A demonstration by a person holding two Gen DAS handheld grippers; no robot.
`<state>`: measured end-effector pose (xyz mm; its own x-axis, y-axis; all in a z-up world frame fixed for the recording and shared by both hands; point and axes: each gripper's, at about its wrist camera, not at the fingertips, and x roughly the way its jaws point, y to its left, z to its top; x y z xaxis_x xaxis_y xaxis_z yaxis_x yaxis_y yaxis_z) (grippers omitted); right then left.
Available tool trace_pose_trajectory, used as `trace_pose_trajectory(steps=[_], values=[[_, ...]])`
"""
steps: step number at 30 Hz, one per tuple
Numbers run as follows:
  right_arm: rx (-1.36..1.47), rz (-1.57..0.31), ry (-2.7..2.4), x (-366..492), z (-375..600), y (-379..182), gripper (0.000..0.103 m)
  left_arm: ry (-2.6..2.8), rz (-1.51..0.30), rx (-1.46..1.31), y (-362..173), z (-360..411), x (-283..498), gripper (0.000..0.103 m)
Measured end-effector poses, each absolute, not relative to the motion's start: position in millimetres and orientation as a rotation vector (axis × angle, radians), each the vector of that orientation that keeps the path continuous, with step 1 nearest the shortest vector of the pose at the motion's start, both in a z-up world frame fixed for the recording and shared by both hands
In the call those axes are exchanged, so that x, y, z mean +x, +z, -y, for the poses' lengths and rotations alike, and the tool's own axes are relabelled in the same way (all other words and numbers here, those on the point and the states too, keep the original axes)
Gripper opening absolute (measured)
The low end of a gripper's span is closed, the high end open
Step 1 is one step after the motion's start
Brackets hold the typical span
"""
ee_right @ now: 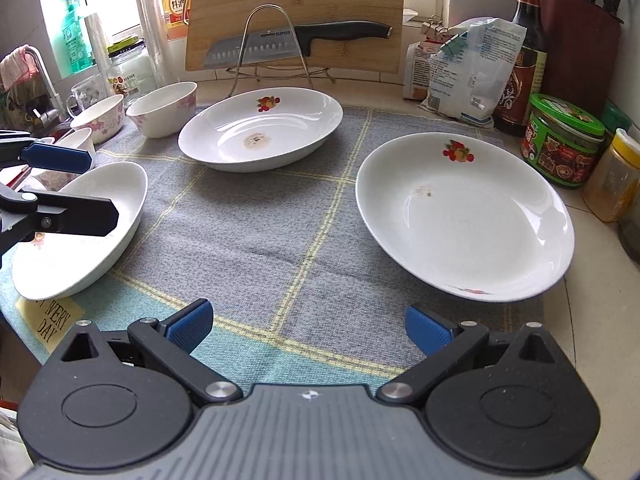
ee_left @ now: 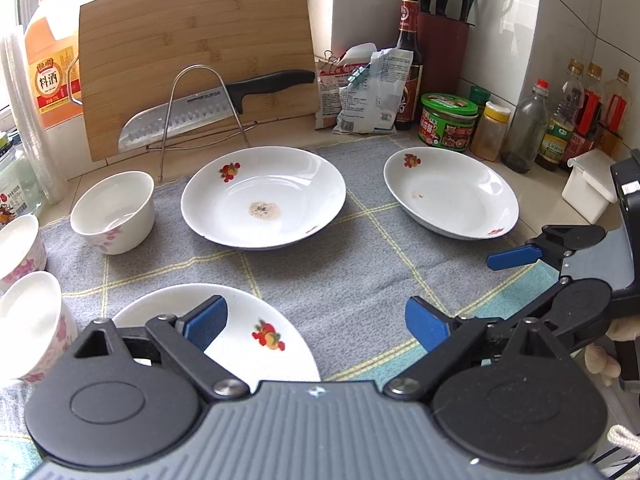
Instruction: Organize plates and bowls
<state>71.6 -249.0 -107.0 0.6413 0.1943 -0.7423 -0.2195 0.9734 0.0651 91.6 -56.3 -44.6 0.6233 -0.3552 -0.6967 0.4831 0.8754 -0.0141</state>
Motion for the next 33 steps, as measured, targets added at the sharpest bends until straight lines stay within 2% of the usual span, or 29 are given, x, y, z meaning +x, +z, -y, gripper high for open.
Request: trace_pose_trajectory(steps=[22,33], values=[[0.108,-0.904,0.321,73.6,119.2,-94.4,0.103,-0.536,-0.794,0.224,-57.3,-91.7,65.2,0.095],[0.125,-0.982,0.346,82.6,75.5,-107.1,0.103,-0.619,-0.859,0.254,-84.7,-120.8,63.8,0.095]])
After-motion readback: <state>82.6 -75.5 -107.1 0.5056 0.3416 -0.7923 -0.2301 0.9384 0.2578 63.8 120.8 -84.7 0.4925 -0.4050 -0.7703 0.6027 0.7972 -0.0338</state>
